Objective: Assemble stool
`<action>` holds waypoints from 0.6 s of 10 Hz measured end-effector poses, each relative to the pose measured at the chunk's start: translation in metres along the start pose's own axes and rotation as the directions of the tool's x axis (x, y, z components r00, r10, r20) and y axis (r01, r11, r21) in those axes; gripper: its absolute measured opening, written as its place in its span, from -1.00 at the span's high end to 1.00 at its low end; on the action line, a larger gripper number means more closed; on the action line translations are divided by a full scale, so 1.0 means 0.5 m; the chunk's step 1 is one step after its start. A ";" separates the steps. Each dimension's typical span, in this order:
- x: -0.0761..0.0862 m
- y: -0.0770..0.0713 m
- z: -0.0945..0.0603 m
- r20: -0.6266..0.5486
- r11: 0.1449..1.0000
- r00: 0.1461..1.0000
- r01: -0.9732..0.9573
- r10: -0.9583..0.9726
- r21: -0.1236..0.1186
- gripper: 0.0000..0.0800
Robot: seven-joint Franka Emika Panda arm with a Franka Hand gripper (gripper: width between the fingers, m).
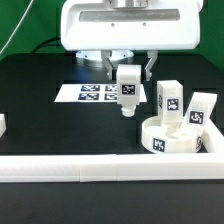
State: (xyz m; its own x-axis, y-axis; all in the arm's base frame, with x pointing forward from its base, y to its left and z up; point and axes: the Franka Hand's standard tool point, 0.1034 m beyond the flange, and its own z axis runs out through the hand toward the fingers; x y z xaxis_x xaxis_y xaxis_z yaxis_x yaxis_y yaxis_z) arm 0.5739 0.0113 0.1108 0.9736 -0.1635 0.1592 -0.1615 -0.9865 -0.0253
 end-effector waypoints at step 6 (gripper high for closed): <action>0.032 -0.073 -0.002 -0.029 1.000 0.999 0.024 -0.023 0.020 0.16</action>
Offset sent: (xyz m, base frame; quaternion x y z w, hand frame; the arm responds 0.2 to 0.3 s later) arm 0.0474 0.0562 0.0124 0.0079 0.0456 -0.0171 0.9988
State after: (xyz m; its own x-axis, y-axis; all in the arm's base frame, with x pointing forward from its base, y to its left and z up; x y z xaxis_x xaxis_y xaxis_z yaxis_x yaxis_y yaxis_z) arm 0.5952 0.0447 0.1150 0.9721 -0.1405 0.1879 -0.1352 -0.9900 -0.0408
